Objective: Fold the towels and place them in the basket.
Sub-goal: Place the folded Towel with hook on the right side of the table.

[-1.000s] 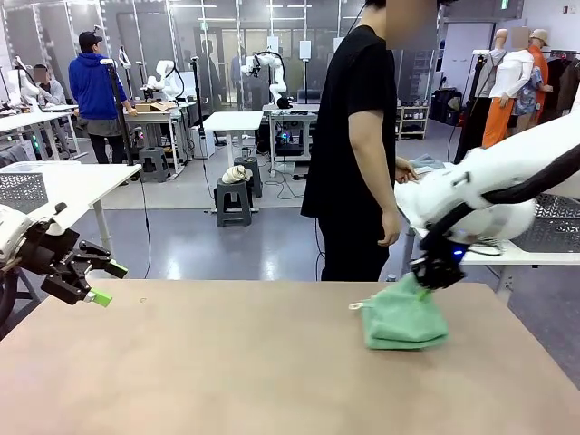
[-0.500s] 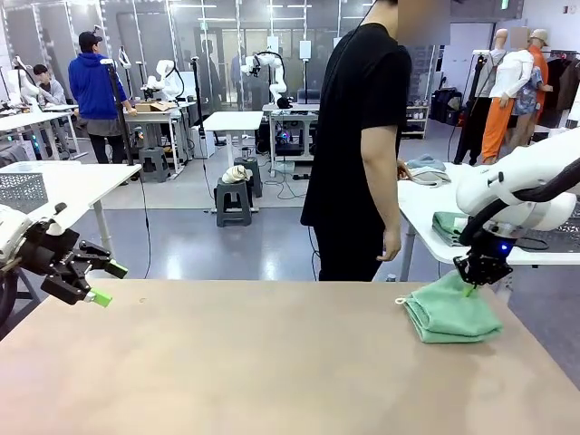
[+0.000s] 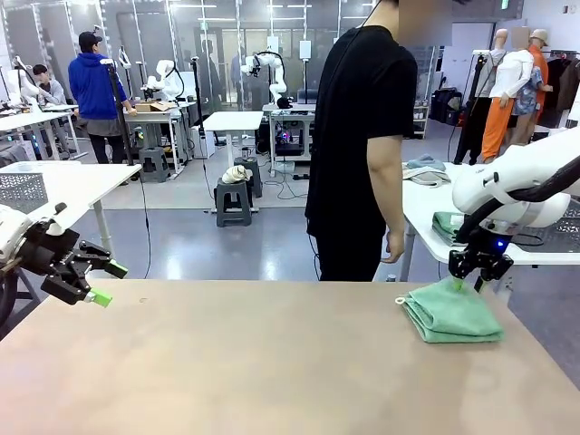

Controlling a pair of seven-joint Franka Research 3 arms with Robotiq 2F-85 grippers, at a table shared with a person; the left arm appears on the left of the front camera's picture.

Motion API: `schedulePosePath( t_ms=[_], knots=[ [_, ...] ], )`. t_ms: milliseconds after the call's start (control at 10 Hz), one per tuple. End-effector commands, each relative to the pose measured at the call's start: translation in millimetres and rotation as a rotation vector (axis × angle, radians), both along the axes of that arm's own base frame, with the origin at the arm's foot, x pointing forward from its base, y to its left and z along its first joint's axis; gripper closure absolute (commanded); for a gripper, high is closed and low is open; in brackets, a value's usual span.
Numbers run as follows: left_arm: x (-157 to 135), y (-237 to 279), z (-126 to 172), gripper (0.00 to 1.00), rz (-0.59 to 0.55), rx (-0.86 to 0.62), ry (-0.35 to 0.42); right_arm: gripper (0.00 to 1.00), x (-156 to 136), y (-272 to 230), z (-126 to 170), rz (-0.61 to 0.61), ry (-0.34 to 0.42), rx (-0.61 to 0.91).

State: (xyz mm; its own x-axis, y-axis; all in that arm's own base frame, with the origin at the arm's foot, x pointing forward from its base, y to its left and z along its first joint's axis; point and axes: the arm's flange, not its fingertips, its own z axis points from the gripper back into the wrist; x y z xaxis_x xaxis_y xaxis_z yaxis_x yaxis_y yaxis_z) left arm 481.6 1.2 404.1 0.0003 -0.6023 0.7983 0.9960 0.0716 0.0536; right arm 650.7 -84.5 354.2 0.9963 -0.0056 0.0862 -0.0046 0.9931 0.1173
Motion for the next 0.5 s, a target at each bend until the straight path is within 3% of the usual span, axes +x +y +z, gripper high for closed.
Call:
schedulePosePath(
  t_ms=[0,100,400],
  knots=[
    [0,0,1,0.0,-0.001,-0.002,-0.001,0.29,-20,11,27,-0.01,-0.01,-0.037],
    [0,0,1,0.0,-0.001,-0.002,-0.001,0.15,-45,33,56,-0.017,-0.019,-0.053],
    [0,0,1,0.0,-0.001,-0.002,-0.001,0.15,-151,120,158,-0.129,-0.027,-0.073]
  ],
)
